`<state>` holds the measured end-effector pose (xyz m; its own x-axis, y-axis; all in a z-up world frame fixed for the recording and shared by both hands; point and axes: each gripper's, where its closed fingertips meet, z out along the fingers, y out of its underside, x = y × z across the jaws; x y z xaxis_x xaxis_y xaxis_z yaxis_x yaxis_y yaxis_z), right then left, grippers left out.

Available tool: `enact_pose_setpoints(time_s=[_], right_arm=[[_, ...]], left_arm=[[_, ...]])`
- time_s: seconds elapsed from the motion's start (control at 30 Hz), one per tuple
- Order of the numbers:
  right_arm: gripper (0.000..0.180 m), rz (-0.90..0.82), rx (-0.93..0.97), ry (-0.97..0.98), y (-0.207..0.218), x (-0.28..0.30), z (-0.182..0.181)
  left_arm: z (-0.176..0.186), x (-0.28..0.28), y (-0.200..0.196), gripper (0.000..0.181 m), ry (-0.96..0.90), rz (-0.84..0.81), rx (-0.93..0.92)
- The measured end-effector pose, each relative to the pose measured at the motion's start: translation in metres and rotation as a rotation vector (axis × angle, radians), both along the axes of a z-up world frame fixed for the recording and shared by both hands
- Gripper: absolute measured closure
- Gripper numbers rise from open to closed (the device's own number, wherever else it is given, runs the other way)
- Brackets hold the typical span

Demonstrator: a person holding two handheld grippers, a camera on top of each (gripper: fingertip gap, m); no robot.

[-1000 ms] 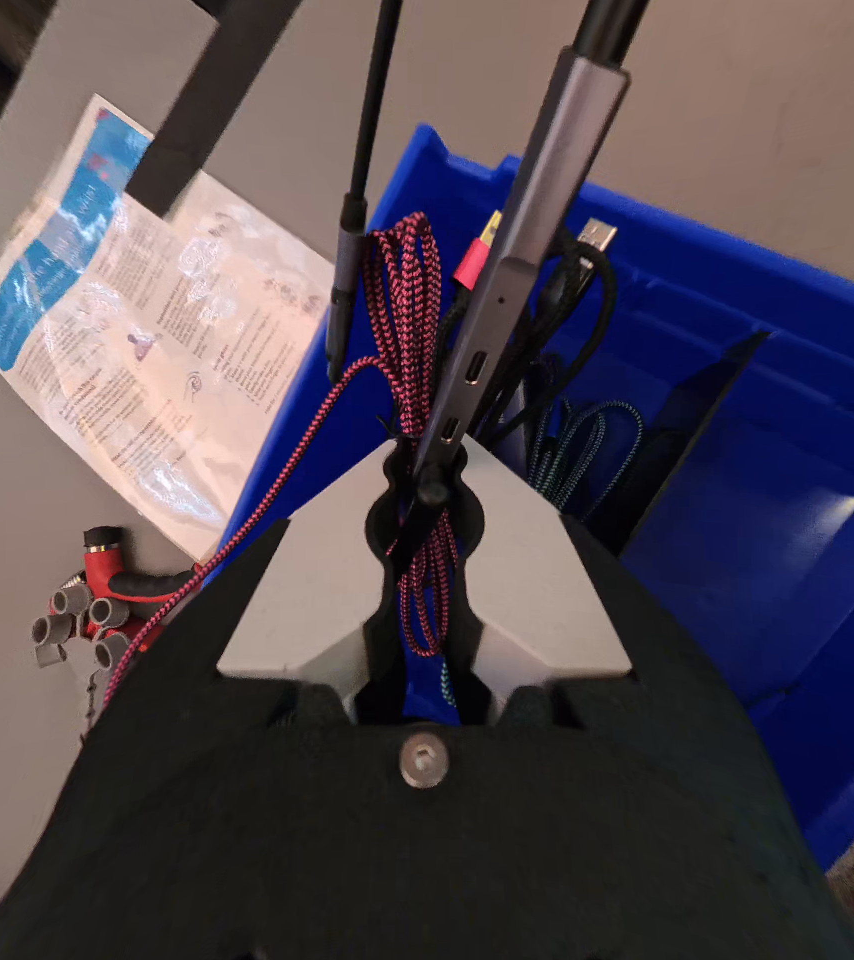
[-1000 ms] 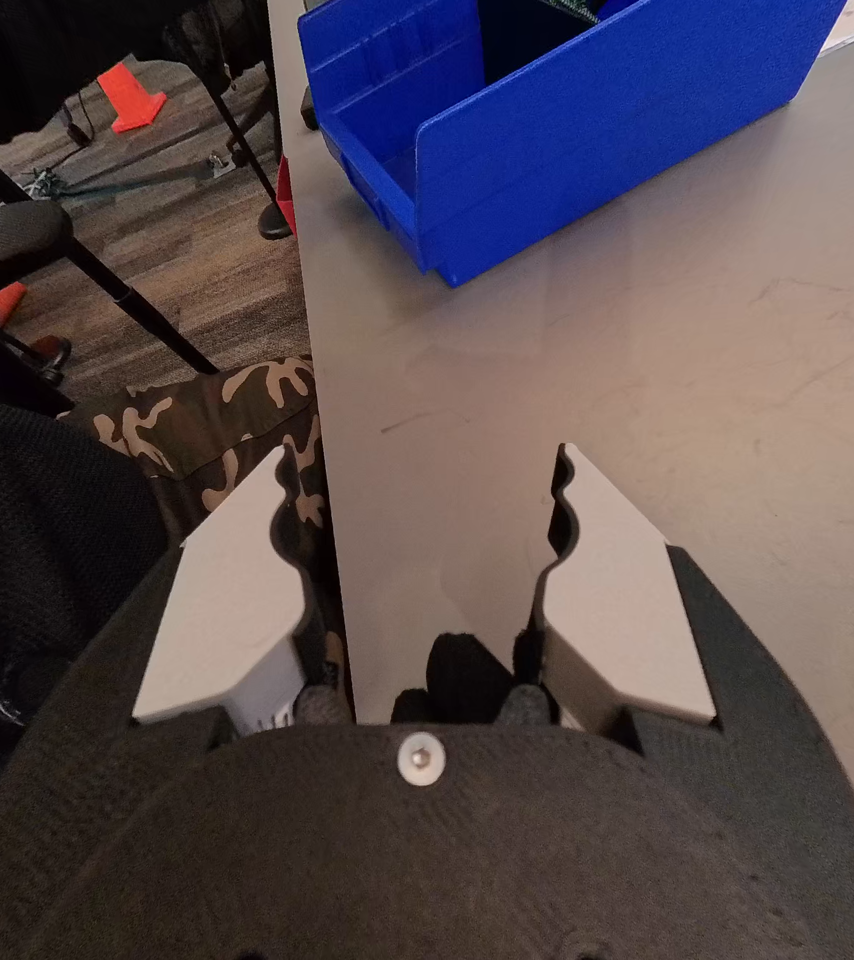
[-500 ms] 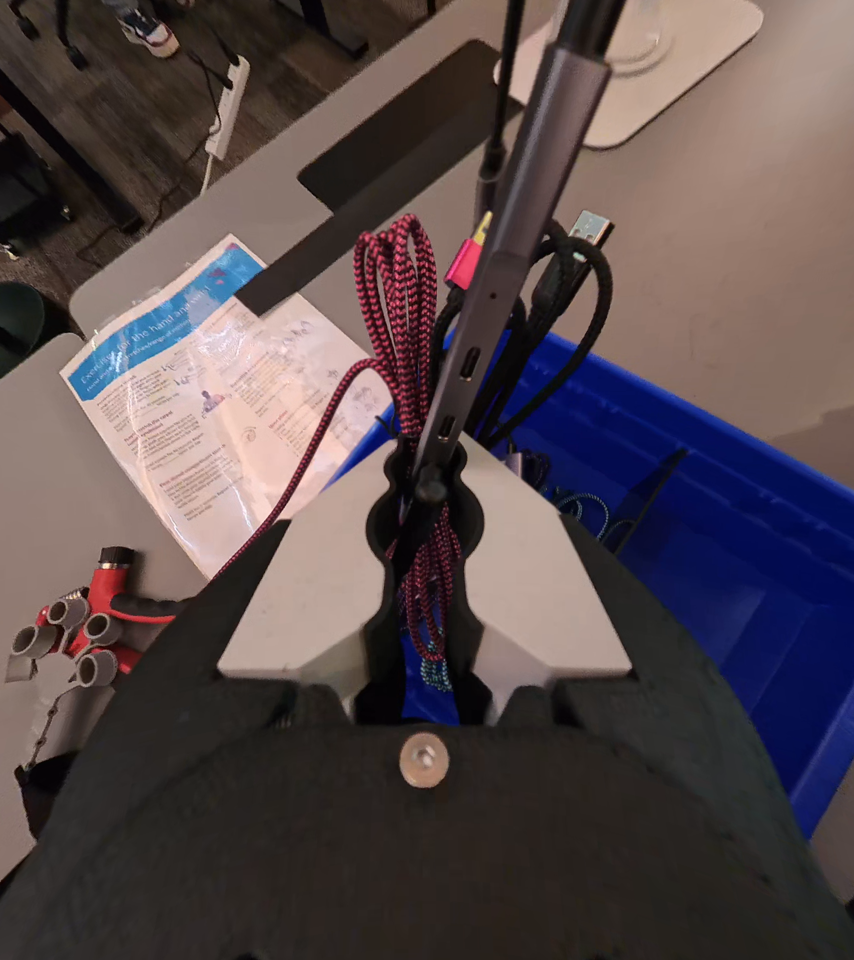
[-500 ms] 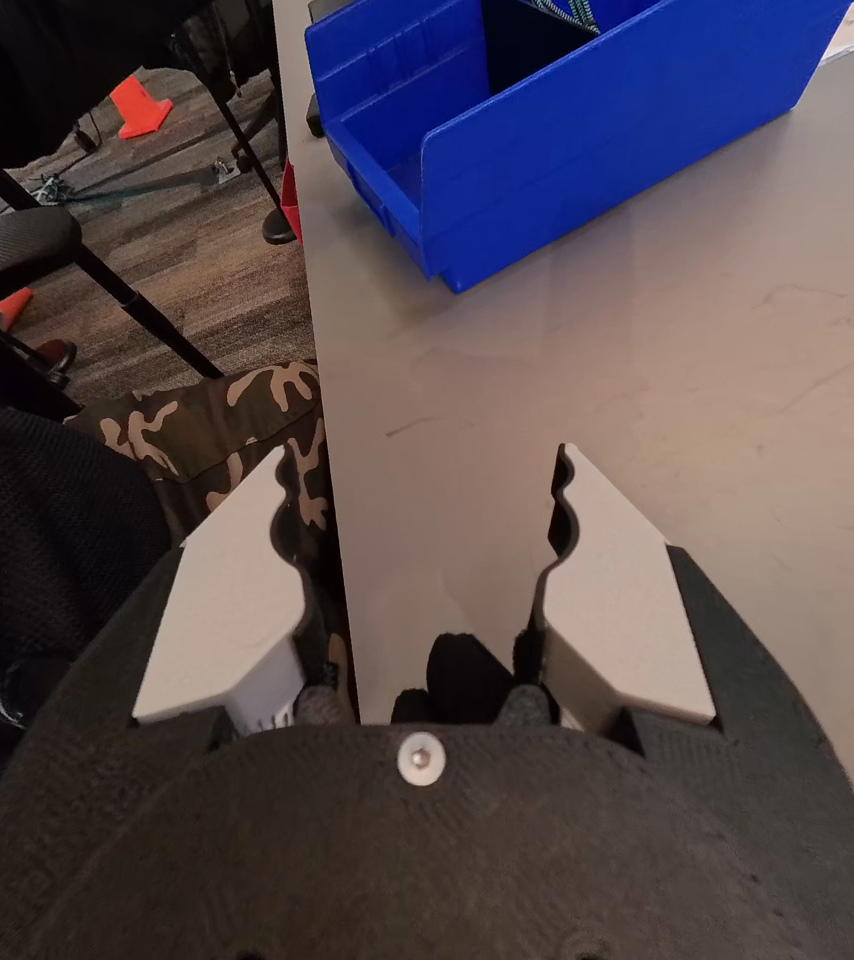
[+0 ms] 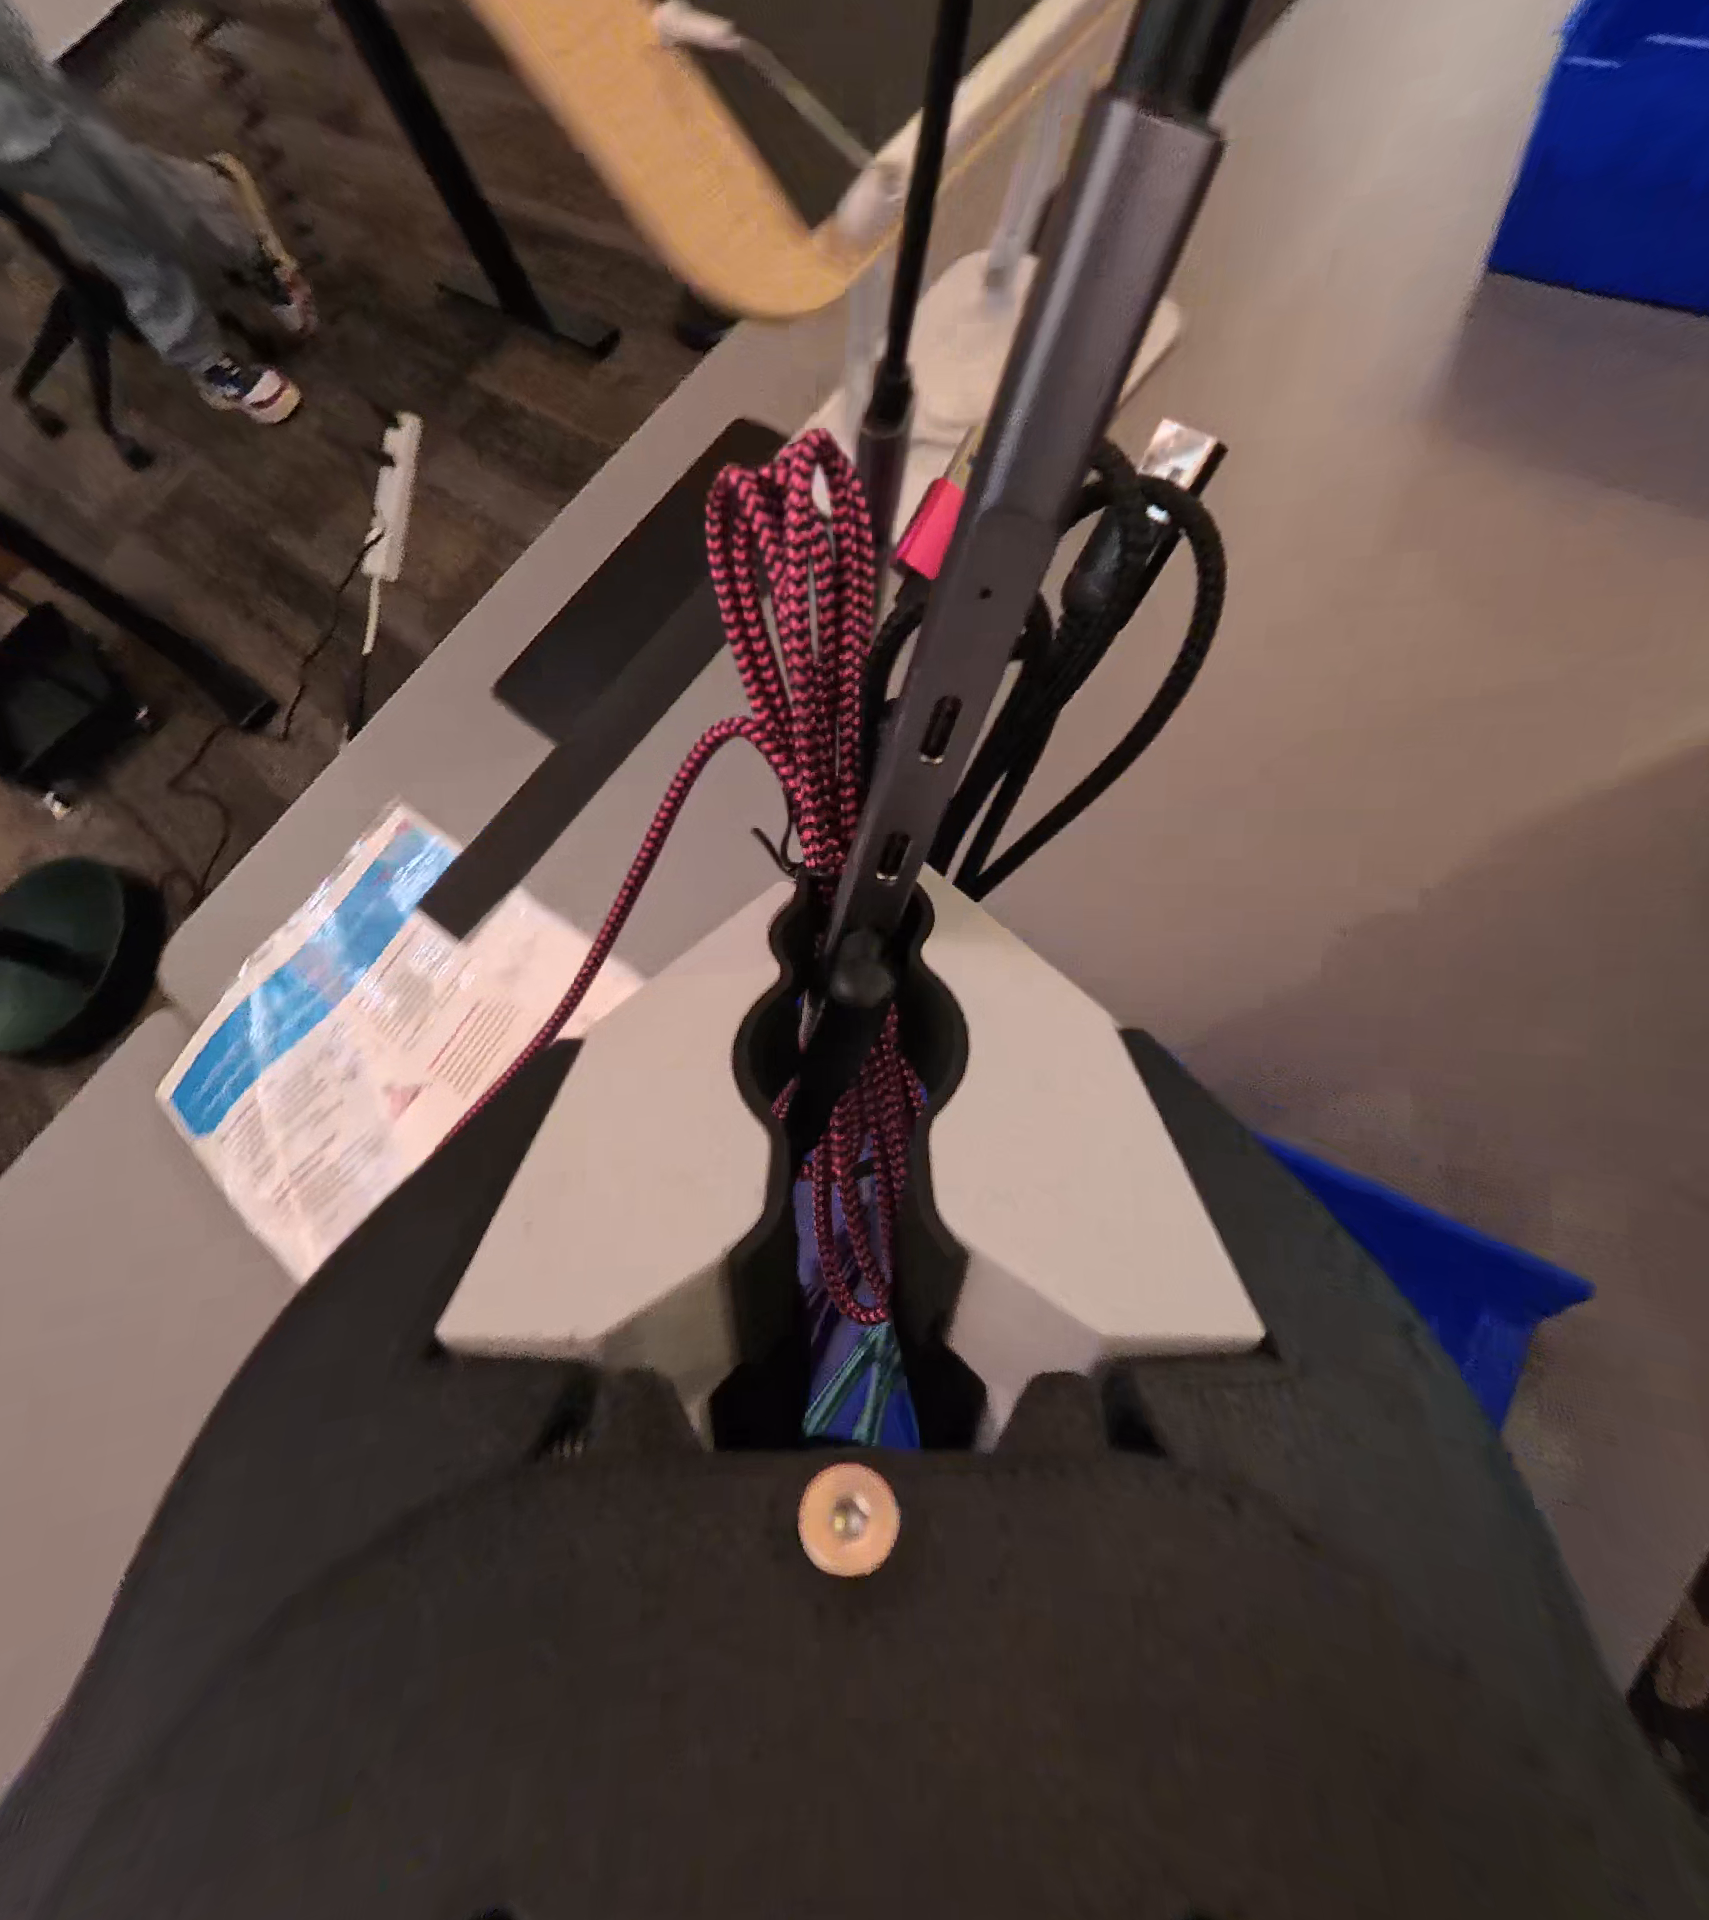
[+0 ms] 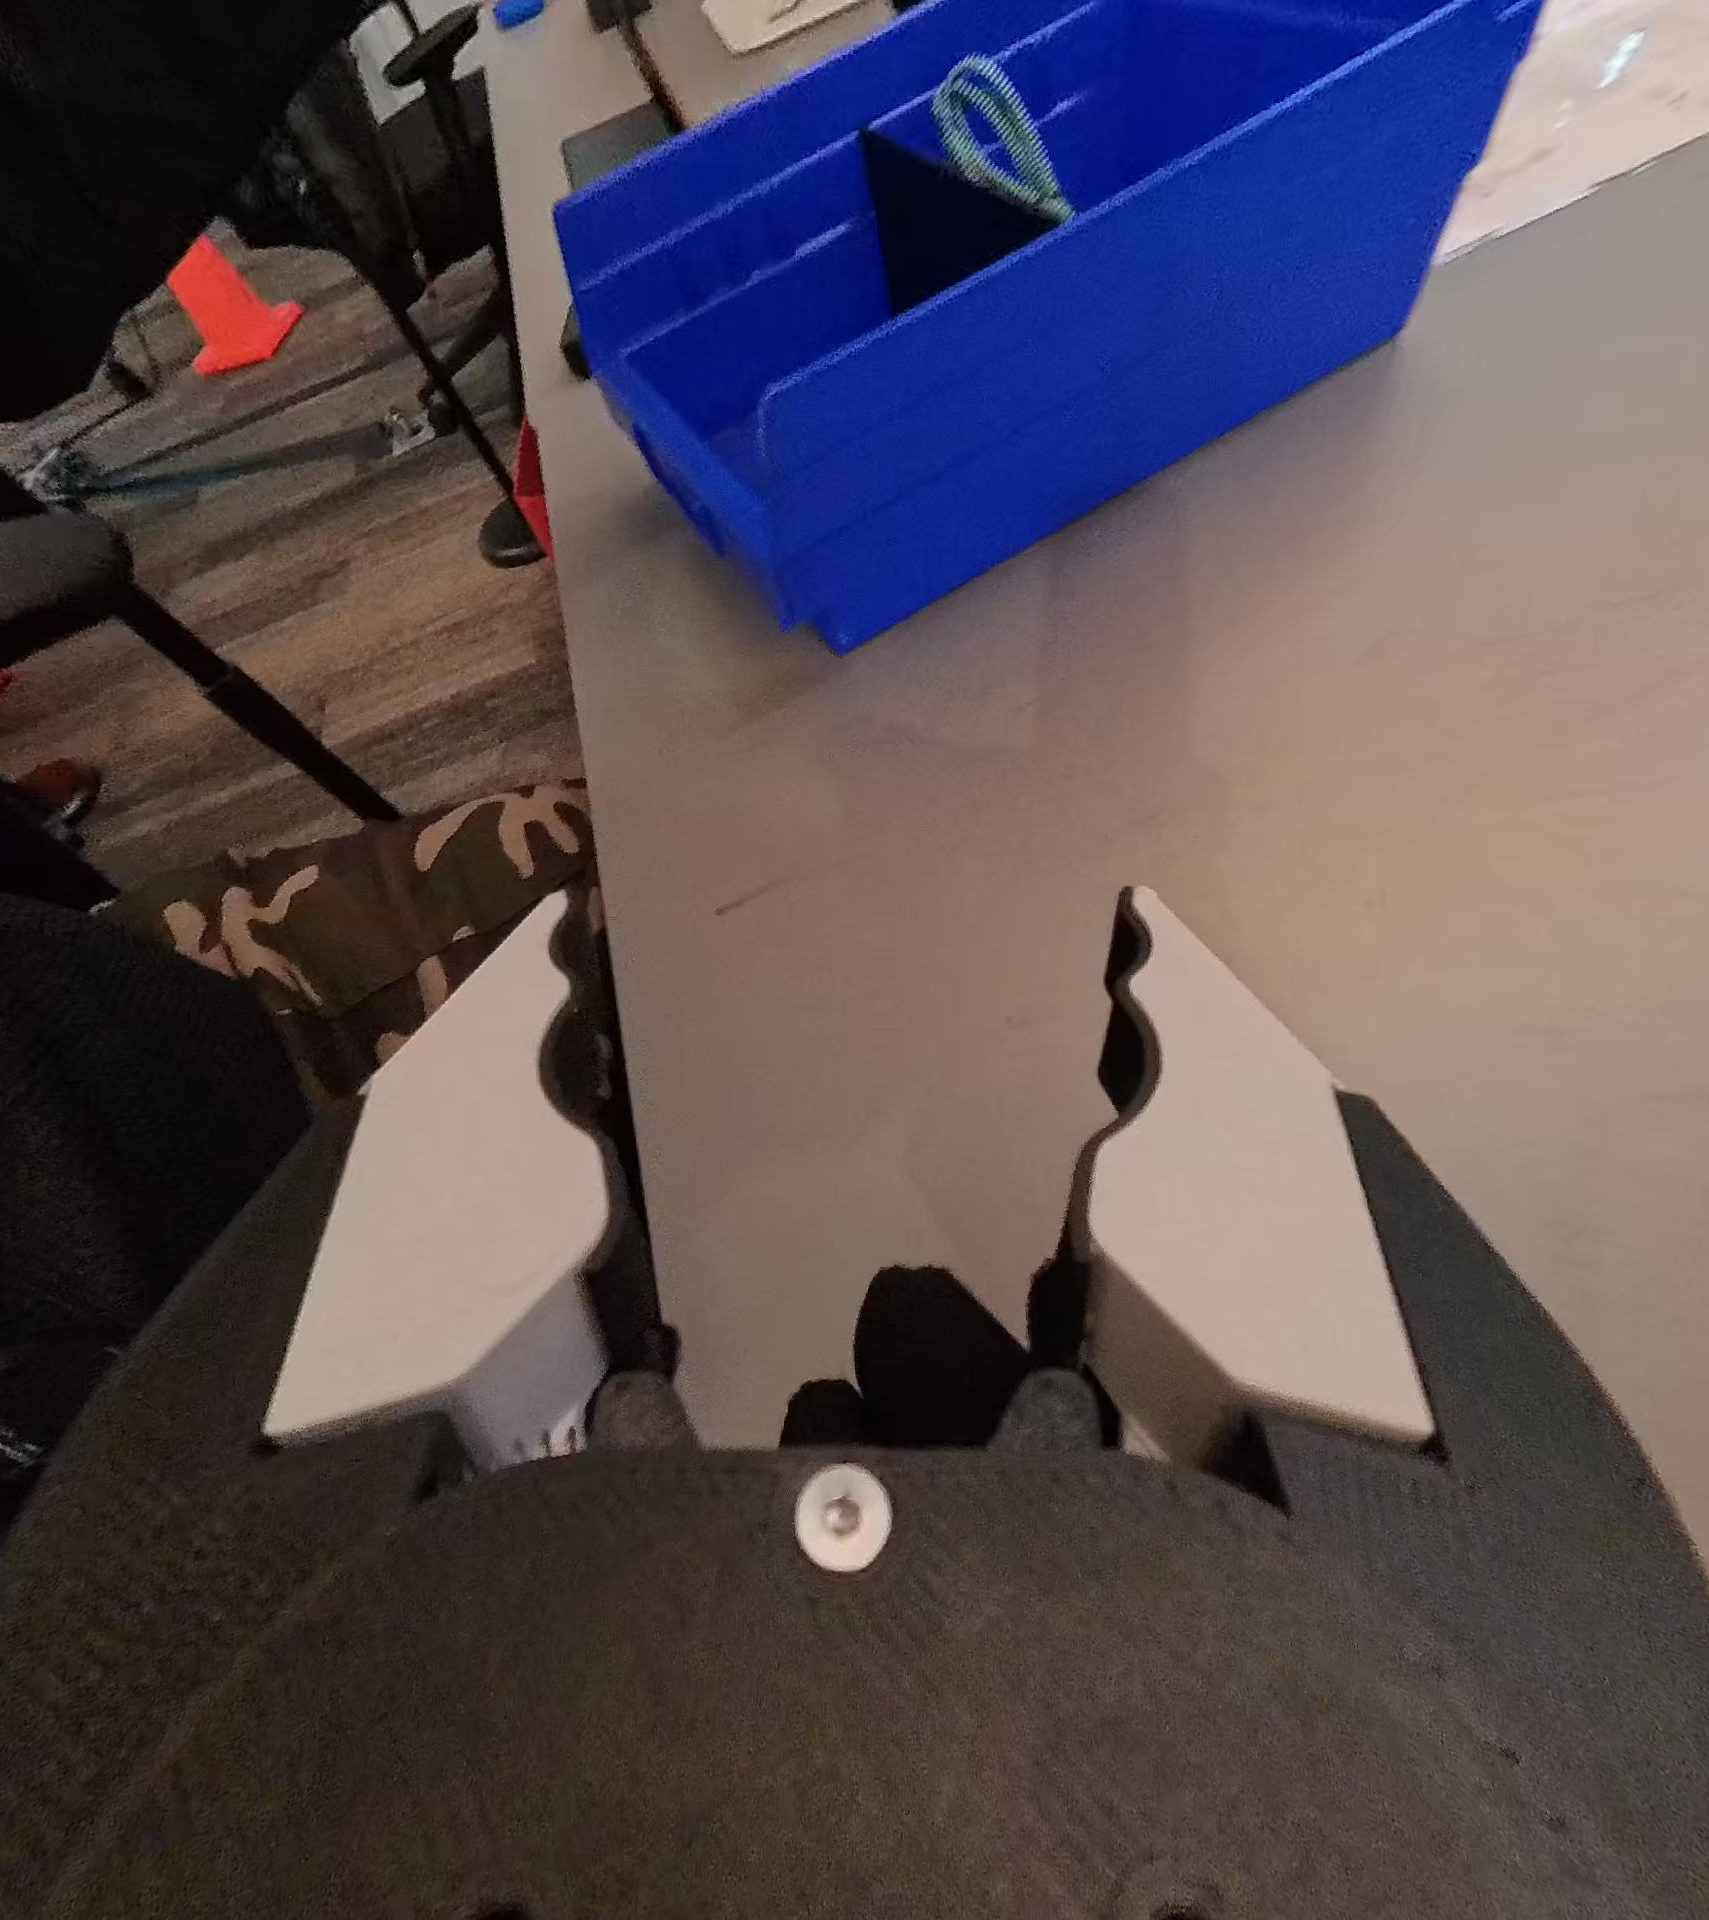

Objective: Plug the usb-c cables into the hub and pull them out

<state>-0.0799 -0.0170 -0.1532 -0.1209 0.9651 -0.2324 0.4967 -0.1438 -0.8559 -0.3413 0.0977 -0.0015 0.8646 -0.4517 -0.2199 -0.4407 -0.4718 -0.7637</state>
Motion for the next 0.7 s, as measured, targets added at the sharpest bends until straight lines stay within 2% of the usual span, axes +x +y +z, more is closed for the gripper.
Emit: enact_pose_setpoints(time_s=[0.2, 0.37, 0.43, 0.6, 0.7], right_arm=[[0.085, -0.197, 0.084, 0.109, 0.05, 0.028, 0.04], [0.093, -0.429, 0.158, 0.246, 0.1, 0.078, 0.086], [0.094, -0.467, 0.17, 0.269, 0.109, 0.092, 0.095], [0.101, -0.414, 0.175, 0.227, 0.105, 0.081, 0.079], [0.116, -0.342, 0.277, 0.158, 0.098, 0.06, 0.059]], left_arm=[[-0.024, 0.104, 0.019, 0.17, 0.166, -0.23, -0.071], [-0.071, 0.152, 0.029, 0.17, 0.483, -0.367, -0.112], [-0.092, 0.167, 0.03, 0.17, 0.59, -0.412, -0.131], [-0.144, 0.194, 0.027, 0.17, 0.765, -0.497, -0.218], [-0.164, 0.205, 0.022, 0.17, 0.776, -0.526, -0.267]])
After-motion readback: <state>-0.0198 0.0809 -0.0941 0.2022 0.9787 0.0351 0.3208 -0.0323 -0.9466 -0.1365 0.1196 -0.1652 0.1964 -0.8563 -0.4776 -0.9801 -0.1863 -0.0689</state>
